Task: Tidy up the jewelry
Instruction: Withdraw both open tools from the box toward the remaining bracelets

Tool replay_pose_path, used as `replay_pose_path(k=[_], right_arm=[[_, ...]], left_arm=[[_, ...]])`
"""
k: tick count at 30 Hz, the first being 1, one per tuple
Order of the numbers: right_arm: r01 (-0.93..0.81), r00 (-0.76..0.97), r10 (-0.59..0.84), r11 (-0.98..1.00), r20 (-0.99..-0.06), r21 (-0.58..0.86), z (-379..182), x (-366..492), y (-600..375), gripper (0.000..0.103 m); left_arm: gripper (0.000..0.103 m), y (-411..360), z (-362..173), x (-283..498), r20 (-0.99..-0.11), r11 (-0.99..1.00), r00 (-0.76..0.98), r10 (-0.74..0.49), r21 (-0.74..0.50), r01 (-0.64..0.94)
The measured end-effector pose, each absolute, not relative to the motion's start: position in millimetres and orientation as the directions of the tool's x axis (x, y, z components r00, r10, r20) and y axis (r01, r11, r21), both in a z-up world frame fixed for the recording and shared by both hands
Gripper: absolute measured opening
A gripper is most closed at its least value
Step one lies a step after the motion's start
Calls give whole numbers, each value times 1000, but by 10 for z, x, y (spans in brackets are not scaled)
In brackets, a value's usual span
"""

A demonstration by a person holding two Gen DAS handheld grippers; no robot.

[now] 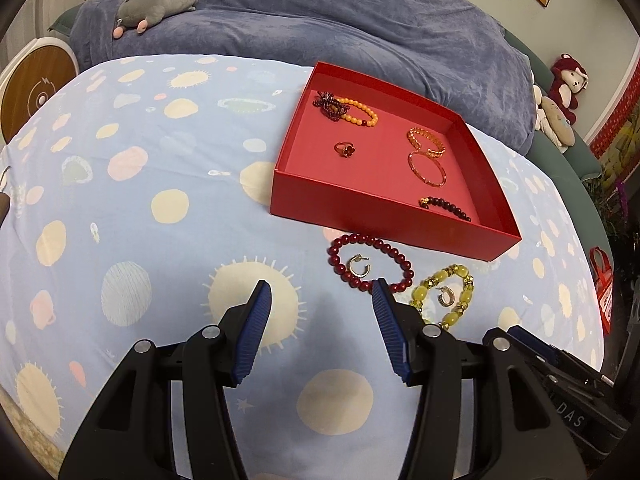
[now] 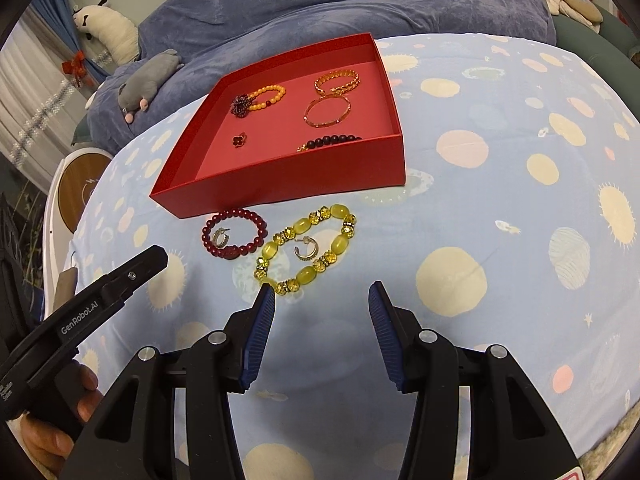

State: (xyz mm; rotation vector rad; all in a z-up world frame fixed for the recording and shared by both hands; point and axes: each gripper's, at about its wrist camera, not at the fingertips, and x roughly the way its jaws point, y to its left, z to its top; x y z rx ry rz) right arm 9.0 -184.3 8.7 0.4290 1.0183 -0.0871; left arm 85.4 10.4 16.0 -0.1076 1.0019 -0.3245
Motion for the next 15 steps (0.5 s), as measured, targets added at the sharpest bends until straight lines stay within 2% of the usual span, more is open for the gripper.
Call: replay_pose_path(k=[10, 15], right_arm=[[282, 523, 125, 908, -843, 309, 24, 127, -1889, 48], [287, 519, 127, 906, -845, 312, -9, 164, -1915, 48]], left_arm=[[49, -139, -8, 1144, -826, 952, 477, -300, -226, 208], [40, -258, -91, 1260, -834, 955, 477, -278, -188, 228]])
